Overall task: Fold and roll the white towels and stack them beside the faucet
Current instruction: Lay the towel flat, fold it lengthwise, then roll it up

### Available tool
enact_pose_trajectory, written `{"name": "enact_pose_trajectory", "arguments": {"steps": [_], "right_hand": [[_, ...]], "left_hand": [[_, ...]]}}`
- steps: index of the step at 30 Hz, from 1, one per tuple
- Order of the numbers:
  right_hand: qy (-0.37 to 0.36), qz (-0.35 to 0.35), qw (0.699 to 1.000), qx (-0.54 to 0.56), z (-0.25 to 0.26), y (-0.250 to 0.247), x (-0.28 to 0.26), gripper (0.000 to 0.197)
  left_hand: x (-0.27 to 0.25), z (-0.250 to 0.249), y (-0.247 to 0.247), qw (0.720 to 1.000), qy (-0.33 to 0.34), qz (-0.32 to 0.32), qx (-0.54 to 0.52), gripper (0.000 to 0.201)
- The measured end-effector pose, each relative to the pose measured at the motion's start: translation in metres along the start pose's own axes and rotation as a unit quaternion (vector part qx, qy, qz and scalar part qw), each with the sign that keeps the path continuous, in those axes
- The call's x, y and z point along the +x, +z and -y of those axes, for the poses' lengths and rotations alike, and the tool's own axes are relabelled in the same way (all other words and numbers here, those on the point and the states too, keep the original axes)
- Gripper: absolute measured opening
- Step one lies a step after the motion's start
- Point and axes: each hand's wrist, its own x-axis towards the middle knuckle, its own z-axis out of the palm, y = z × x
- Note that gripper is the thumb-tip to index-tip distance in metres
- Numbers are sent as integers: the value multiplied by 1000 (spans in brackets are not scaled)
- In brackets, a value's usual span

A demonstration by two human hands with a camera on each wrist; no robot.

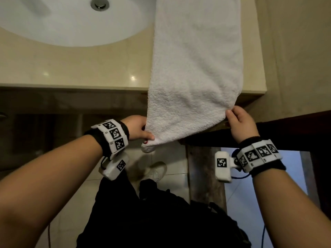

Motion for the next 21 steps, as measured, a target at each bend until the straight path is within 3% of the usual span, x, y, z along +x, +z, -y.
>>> {"name": "enact_pose_trajectory", "arguments": {"steps": [4,8,11,17,21], "right_hand": [[10,-9,1000,-1,2,-4,0,18],[25,-1,999,-45,9,-16,-1,20],[26,-40,998,-50,24,-36,1,14],[-69,-34,997,-15,105,-69,32,8],[-123,-25,992,-32,161,-75,82,8]], "left_hand": [[-2,-7,-2,998,-14,-39,43,35],[-13,-20,-13,994,-36,-5,108,44],[-28,-42,-42,985,-26,-24,170,36],[-49,-98,-126,985,38,-122,114,20],[-35,-119,-181,972,38,-186,138,26]]}}
